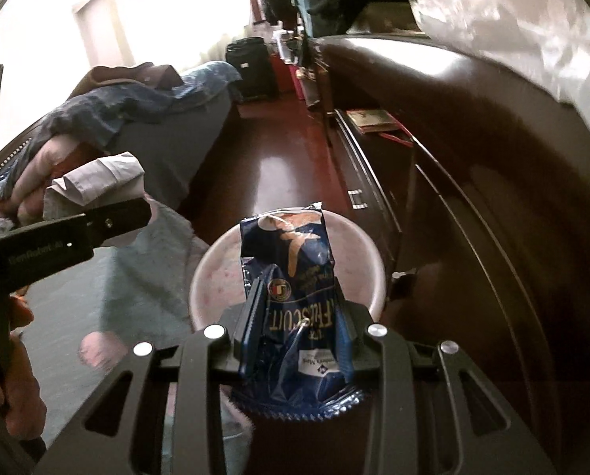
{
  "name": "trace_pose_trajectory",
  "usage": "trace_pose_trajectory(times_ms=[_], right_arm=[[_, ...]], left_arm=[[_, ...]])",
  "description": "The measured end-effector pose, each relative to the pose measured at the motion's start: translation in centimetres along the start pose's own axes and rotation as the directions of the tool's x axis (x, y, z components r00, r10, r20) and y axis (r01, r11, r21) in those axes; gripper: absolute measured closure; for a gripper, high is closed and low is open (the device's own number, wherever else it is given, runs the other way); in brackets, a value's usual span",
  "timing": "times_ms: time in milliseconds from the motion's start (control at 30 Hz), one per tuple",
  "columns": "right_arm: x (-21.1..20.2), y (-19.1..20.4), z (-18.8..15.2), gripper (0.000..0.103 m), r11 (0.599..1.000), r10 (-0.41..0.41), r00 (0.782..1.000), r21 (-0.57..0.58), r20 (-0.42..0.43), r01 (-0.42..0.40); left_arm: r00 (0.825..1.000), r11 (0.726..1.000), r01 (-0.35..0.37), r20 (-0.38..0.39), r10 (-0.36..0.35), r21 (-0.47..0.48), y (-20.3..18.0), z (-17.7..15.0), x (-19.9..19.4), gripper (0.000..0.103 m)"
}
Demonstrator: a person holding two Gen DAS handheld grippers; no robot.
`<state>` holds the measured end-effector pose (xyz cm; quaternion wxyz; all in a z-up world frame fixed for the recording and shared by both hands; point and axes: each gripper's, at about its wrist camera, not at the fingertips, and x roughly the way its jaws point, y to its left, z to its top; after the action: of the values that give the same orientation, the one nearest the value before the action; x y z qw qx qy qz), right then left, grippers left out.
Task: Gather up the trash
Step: 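Carry the paper and blue bag over the wastebasket and open both tools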
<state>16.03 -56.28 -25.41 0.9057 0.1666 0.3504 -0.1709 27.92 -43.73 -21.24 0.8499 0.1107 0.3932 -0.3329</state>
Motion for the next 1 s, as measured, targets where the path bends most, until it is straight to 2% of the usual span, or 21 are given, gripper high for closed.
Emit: trace_pose_trajectory(times_ms=[333,400,433,467,500,533,567,700,1000], right_arm=[[4.5,-0.7,0.7,0.069,0.999,-0.039,0.999,0.004,-0.031,0.039],[5.2,-0.5,0.8,0.064,0.999,-0.041,0.999,-0.003,-0.032,0.041],[5.3,-0.3,0.8,0.06,0.999,-0.042,0.999,-0.005,-0.03,0.042],[5.5,-0.2,0.8,0.057,0.999,-0.044,0.999,-0.008,-0.026,0.043],[5.6,-0.1,0.9,0.05,0.999,-0.048,0.999,-0.014,-0.022,0.047],[5.9,-0.1,1.0,0.044,0.998,-0.053,0.998,-0.017,-0.019,0.052],[5.9,0.0,1.0,0.042,0.998,-0.056,0.998,-0.021,-0.013,0.056],[5.9,0.1,1.0,0.038,0.998,-0.057,0.998,-0.025,-0.013,0.057],[4.1,0.9,0.5,0.032,0.999,-0.044,0.999,-0.024,-0.028,0.043]], left_arm=[[0.995,1.0,-0.008,-0.102,0.009,0.017,-0.3,0.6,5.9,0.063],[0.993,1.0,-0.003,-0.117,0.004,0.009,0.0,0.7,6.4,0.063],[0.993,1.0,-0.002,-0.119,0.003,0.004,0.2,0.7,6.5,0.059],[0.993,1.0,-0.004,-0.119,0.004,0.003,0.3,0.8,6.5,0.05],[0.993,1.0,-0.007,-0.114,0.007,0.003,0.4,0.9,6.5,0.043],[0.994,1.0,-0.011,-0.106,0.011,0.001,0.4,1.0,6.4,0.026],[0.996,1.0,-0.012,-0.088,0.012,-0.002,0.5,1.1,6.0,0.016],[0.999,1.0,-0.02,-0.031,0.02,0.011,0.4,1.6,4.7,0.01],[0.999,0.999,-0.039,0.002,0.04,-0.023,1.7,1.3,1.6,0.009]])
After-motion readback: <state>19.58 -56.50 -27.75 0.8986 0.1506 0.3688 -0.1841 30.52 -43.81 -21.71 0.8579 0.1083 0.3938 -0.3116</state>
